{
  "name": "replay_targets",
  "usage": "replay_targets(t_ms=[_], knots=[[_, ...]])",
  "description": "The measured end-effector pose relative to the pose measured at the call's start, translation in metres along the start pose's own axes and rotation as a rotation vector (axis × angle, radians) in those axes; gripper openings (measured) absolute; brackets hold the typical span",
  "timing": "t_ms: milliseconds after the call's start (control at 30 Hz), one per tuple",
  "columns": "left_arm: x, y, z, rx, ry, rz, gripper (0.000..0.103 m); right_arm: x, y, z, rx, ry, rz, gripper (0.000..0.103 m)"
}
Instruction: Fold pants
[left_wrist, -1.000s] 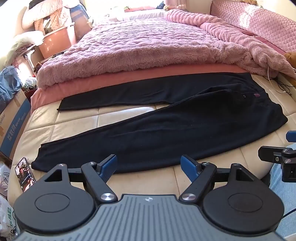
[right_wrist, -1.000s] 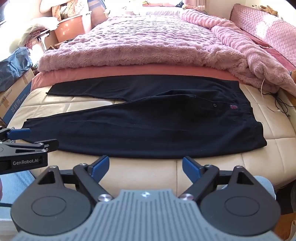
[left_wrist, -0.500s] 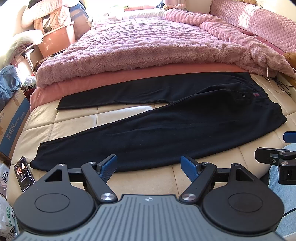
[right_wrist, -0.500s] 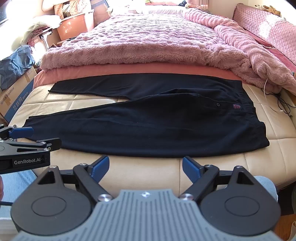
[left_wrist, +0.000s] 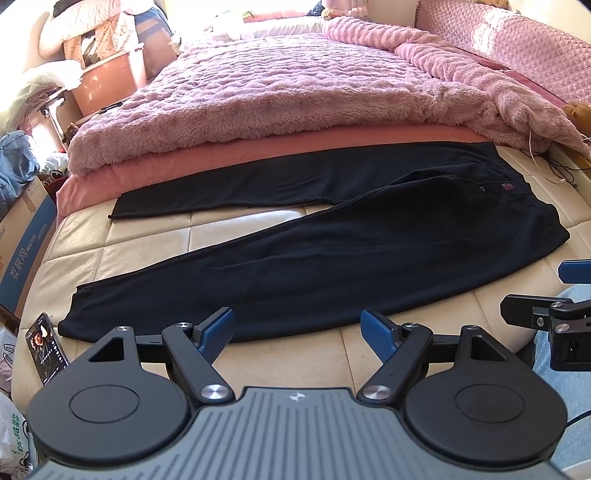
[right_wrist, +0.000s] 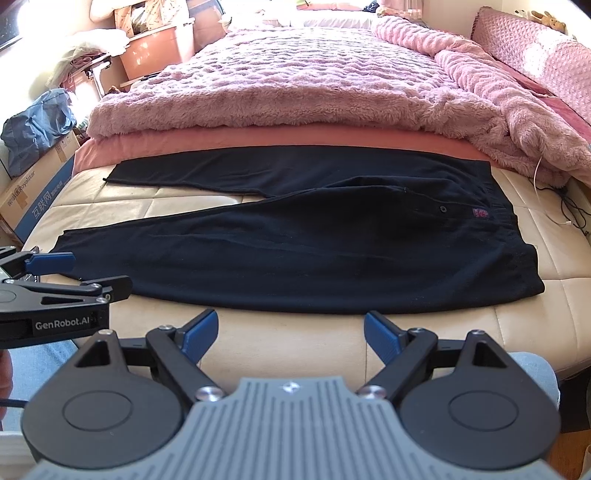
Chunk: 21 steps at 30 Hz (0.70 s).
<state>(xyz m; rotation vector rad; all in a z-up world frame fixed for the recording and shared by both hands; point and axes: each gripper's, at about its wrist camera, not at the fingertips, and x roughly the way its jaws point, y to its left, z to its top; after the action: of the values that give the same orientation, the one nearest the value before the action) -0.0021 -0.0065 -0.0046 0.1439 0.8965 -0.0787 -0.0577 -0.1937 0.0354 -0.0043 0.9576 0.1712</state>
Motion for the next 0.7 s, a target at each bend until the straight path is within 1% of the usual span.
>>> replay_targets(t_ms=[700], knots=[[-0.0005,0.0011,0.0014,-0.001,0.001,-0.003,0.091,0.0009,0.0015,0.0003,-0.003,0.004,-0.002,0.082]])
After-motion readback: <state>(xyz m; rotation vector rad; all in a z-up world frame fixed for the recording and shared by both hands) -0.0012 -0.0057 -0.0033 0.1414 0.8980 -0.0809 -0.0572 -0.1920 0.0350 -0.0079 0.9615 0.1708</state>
